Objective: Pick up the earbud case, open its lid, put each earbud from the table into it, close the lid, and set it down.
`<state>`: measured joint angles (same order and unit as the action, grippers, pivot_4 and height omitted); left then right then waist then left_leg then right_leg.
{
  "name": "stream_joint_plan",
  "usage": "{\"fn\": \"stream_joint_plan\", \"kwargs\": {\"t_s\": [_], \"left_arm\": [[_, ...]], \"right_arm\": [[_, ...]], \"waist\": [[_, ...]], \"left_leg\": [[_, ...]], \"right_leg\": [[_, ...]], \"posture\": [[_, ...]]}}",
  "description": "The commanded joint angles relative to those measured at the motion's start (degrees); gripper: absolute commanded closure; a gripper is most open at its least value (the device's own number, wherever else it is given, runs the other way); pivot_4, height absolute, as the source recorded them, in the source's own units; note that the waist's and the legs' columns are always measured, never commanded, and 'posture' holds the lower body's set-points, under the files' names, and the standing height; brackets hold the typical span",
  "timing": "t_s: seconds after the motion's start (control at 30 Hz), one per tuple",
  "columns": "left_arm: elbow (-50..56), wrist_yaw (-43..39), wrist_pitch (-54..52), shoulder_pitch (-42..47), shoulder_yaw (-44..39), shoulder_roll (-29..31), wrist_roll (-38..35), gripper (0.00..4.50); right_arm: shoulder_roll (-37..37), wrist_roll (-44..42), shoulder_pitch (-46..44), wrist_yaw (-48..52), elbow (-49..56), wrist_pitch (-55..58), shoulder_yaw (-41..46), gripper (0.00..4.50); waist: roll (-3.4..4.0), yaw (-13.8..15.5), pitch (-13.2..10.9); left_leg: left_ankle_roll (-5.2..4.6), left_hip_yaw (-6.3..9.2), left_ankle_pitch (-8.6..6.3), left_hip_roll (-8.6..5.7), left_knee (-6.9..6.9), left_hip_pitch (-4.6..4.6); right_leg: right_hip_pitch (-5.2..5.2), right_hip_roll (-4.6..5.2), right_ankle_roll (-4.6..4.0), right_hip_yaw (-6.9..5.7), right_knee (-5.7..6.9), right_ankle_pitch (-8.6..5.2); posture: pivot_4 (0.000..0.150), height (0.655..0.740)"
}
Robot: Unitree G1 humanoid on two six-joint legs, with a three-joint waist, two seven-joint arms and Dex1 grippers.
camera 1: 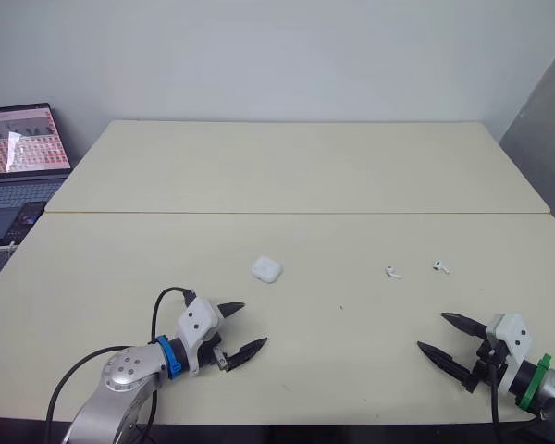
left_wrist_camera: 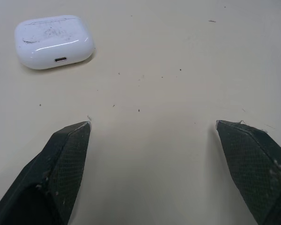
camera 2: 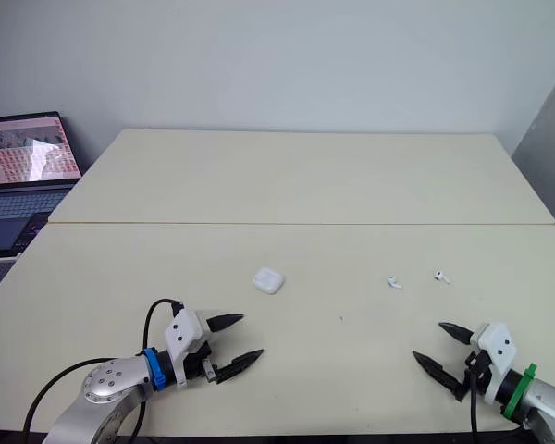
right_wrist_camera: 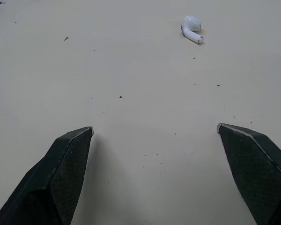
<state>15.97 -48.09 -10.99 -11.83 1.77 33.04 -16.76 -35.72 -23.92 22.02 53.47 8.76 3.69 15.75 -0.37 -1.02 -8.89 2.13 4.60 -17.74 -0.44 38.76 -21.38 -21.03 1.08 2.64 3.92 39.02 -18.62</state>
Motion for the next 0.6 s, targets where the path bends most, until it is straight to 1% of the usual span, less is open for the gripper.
{"fn": "stream_joint_plan", "kwargs": {"t_s": [0.03, 0.43, 0.53, 0.6], "left_arm": [[0.14, -0.57, -0.31, -0.26, 0.58, 0.11, -0.28, 0.0], [-0.03, 0.05, -0.06, 0.27, -0.61, -0.69, -1.94, 0.0], [1.02, 1.58, -0.76, 1.03, -2.08, -2.32, -3.9, 0.0], [1.71, 3.41, -1.3, 2.09, -2.51, -4.24, -4.7, 0.0]], "right_arm": [[-0.61, -0.73, 0.41, 0.16, 0.9, -0.41, 1.83, 0.03], [-0.5, -0.52, 0.5, 0.39, 1.0, -0.58, 2.15, 0.03], [-0.4, -0.77, 0.11, 0.77, 1.07, -1.0, 2.05, 0.03], [0.39, -2.5, -0.16, 1.92, 2.13, -2.15, 2.37, 0.03]], "waist": [[0.0, 0.0, 0.0], [0.0, 0.03, 0.0], [-0.01, 0.03, -0.01], [-0.02, 0.03, -0.02]], "left_leg": [[0.0, 0.0, 0.0, 0.0, 0.0, 0.0], [0.0, 0.0, 0.0, 0.0, 0.0, -0.01], [0.0, 0.01, 0.0, 0.0, 0.0, -0.01], [0.0, 0.01, 0.0, 0.0, 0.01, -0.02]], "right_leg": [[0.0, 0.0, 0.0, 0.0, 0.0, 0.0], [0.0, 0.0, 0.0, 0.0, 0.0, 0.0], [0.0, 0.0, 0.0, -0.01, 0.0, 0.0], [-0.01, 0.0, 0.0, -0.01, 0.0, 0.0]], "posture": [[0.15, 0.74], [0.15, 0.74], [0.15, 0.74], [0.15, 0.74]]}}
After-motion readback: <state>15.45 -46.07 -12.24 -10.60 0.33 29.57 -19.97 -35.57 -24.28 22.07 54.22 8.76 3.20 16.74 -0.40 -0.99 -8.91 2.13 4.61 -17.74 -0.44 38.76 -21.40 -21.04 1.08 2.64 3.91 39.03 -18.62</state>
